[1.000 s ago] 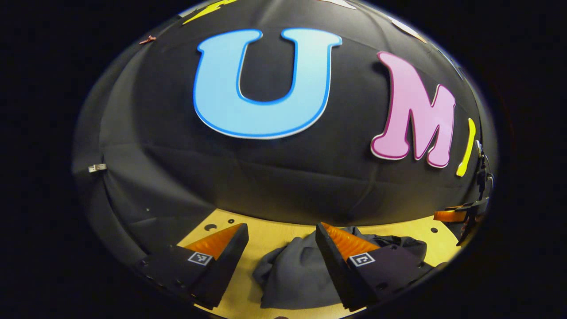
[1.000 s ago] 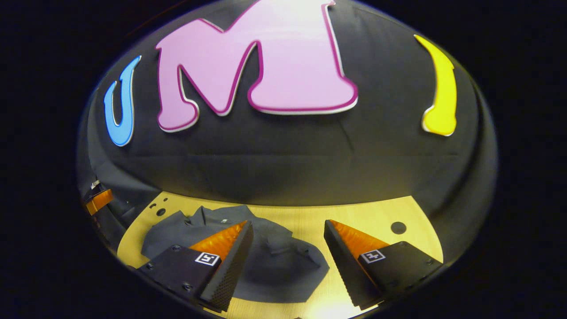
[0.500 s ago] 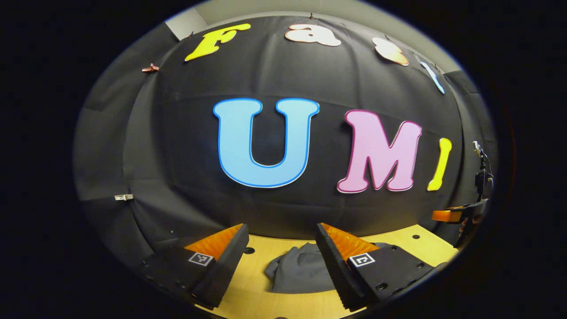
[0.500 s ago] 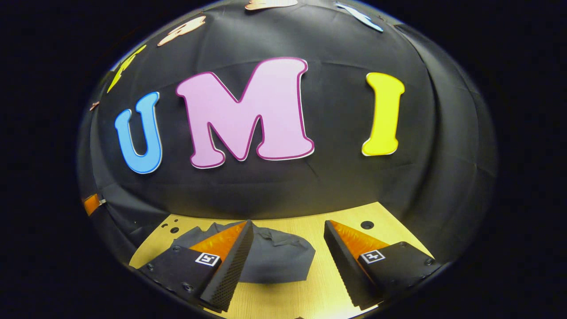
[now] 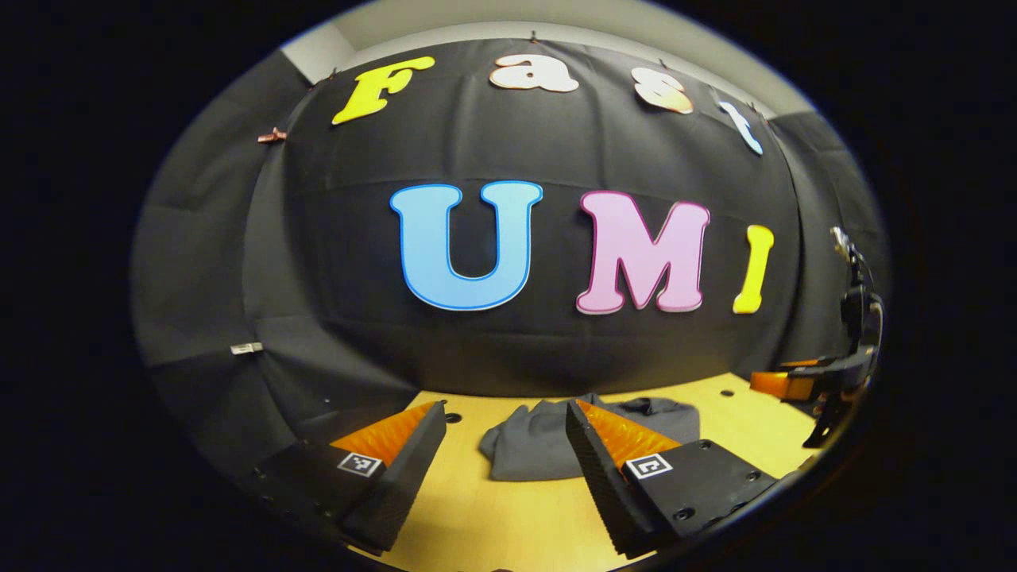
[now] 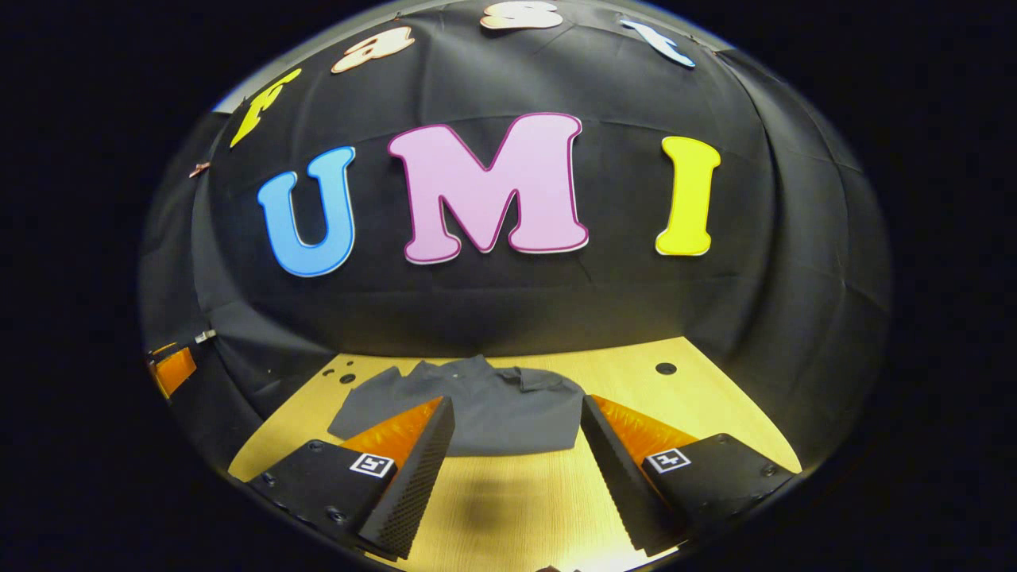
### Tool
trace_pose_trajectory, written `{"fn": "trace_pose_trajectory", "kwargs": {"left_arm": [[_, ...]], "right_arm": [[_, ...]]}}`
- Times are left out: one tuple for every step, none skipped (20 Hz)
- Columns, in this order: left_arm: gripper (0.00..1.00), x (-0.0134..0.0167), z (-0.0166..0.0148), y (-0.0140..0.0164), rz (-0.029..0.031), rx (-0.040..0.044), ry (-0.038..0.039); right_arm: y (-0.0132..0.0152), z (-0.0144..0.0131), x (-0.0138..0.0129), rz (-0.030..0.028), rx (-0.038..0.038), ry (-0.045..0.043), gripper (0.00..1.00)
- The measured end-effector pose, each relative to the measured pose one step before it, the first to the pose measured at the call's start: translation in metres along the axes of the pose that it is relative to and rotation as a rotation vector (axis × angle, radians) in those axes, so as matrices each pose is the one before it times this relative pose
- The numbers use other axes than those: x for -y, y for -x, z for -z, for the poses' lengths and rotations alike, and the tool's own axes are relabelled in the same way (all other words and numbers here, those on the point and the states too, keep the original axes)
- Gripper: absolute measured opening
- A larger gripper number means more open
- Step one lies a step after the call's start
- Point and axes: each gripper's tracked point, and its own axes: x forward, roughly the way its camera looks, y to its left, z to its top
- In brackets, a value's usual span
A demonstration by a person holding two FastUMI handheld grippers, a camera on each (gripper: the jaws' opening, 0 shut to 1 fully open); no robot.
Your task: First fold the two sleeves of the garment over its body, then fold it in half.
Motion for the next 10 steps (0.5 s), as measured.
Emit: {"fn": "trace_pose_trajectory", "kwargs": {"left_arm": [[0.96,0.00214,0.00703,0.00670,0.00515,-0.00948,-0.00434],[0.96,-0.00031,0.00773,0.00549,0.00251,-0.01668,0.00652],[0.96,0.00065,0.00800,0.00434,0.00066,-0.01769,0.01280],[0.96,-0.00032,0.00752,0.00419,-0.00137,-0.01577,0.01202],[0.96,-0.00025,0.00678,0.00328,-0.00361,-0.01545,0.00839],[0.96,0.00025,0.00753,0.00413,-0.00487,-0.01563,0.00565],[0.96,0.00144,0.00640,0.00174,-0.00589,-0.01476,0.00698],[0.96,0.00235,0.00615,0.00253,0.00139,-0.01155,0.00921],[0.92,0.00536,0.00633,0.00118,0.00802,-0.01070,0.00860],[0.96,0.00483,0.00459,0.00249,0.01290,-0.01025,0.00299]], "right_arm": [[0.00512,0.00694,-0.00067,0.00176,-0.00888,-0.00546,0.99],[0.00669,0.00769,-0.00122,0.00324,-0.01021,-0.00791,0.99],[0.00633,0.00885,-0.00158,0.00419,-0.00910,-0.00701,0.98],[0.00586,0.00901,-0.00070,0.00537,-0.00953,-0.00323,0.98],[0.00528,0.01270,-0.00080,0.00199,-0.01882,0.00141,0.98],[0.00461,0.01434,-0.00055,0.00129,-0.02571,0.00324,0.99],[0.00275,0.01446,-0.00252,-0.00572,-0.02766,0.00140,0.98],[0.00407,0.01092,-0.00394,-0.01000,-0.02630,-0.00342,0.99],[0.00362,0.00947,-0.00285,-0.00981,-0.02115,-0.00527,0.99],[0.00391,0.00795,-0.00285,-0.00865,-0.01502,-0.00094,0.99]]}}
